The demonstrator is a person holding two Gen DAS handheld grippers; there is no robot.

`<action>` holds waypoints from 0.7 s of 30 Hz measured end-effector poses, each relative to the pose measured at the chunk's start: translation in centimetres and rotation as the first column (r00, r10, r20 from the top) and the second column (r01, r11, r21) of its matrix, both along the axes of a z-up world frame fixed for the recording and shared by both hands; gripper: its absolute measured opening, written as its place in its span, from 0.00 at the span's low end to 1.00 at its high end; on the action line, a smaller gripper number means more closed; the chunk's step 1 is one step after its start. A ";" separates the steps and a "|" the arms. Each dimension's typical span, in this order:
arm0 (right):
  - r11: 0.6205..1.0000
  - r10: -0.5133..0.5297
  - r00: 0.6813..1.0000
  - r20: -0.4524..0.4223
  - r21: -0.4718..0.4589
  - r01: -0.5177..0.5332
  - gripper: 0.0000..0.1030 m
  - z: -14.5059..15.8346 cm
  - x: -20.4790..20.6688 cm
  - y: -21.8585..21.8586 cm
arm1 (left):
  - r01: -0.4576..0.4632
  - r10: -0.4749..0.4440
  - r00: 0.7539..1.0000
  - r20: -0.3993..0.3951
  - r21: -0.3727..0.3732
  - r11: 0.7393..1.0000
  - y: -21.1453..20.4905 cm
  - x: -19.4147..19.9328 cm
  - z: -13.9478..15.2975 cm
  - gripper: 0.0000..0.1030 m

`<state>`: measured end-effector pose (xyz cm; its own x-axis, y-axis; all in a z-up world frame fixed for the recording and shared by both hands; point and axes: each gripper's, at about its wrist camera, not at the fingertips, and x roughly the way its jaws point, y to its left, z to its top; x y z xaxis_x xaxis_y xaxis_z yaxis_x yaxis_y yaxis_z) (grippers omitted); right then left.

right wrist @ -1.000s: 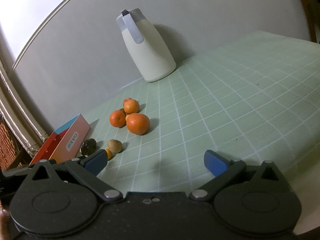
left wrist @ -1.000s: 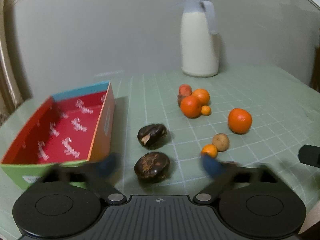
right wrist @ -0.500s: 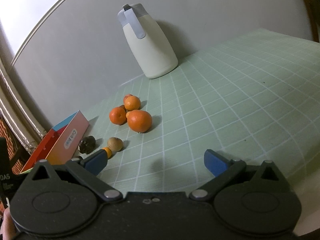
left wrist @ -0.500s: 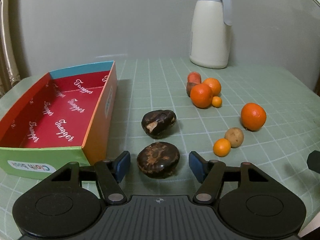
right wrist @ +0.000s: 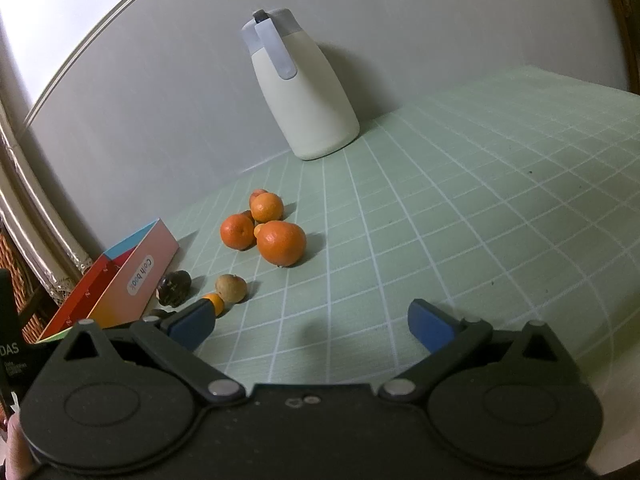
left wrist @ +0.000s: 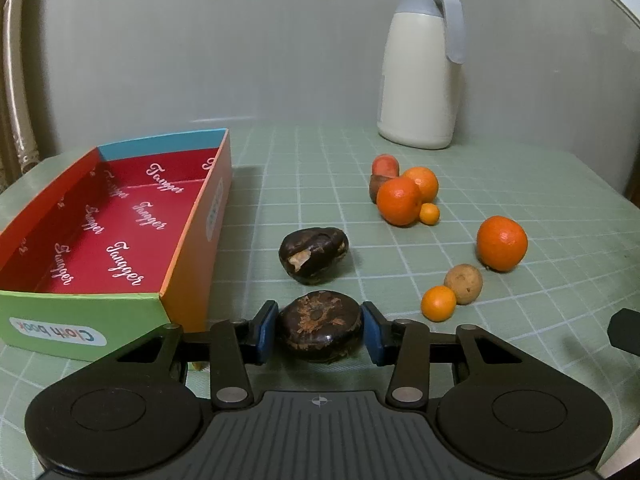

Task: Organize fruits
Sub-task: 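Close the left gripper on the nearer dark chestnut and lift it, then drop the chestnut into the red box with the left gripper while the right gripper grasps a large orange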

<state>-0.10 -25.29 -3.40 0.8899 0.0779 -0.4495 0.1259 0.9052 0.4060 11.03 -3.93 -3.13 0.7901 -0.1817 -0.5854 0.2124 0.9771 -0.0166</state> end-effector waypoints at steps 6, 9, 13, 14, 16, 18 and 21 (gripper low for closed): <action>1.000 -0.001 1.000 0.006 -0.013 0.001 1.00 0.1 -0.2 0.1 | 0.021 -0.021 1.000 0.008 -0.008 1.000 -0.3 -0.3 0.1 0.43; 1.000 -0.001 1.000 0.022 -0.019 0.002 1.00 0.3 -0.3 0.2 | 0.023 -0.023 0.999 0.040 0.001 1.000 -0.3 -0.7 0.6 0.43; 1.000 0.003 1.000 0.028 -0.021 -0.002 1.00 0.3 0.0 0.5 | 0.011 -0.014 0.993 0.115 0.027 1.000 -0.1 -1.5 1.9 0.43; 1.000 0.006 1.000 0.028 -0.024 -0.005 1.00 0.3 0.0 0.6 | 0.003 -0.008 0.991 0.133 0.032 0.999 0.2 -1.7 2.3 0.43; 0.999 0.016 0.999 0.030 -0.033 -0.014 1.00 0.4 0.1 1.0 | -0.019 0.013 0.986 0.164 0.036 0.999 0.9 -1.7 3.1 0.43; 0.999 0.026 0.999 0.034 -0.045 -0.024 1.00 0.4 0.2 1.4 | -0.061 0.052 0.980 0.193 0.040 0.997 2.1 -1.7 3.9 0.43; 0.998 0.039 0.999 0.038 -0.053 -0.037 1.00 0.5 0.4 2.0 | -0.137 0.128 0.970 0.208 0.031 0.990 4.5 -0.8 4.9 0.43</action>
<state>0.30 -23.30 -2.86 0.9038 0.0888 -0.4186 0.0761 0.9292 0.3617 10.19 0.59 1.75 0.9092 -0.0448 -0.4140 0.0753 0.9955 0.0577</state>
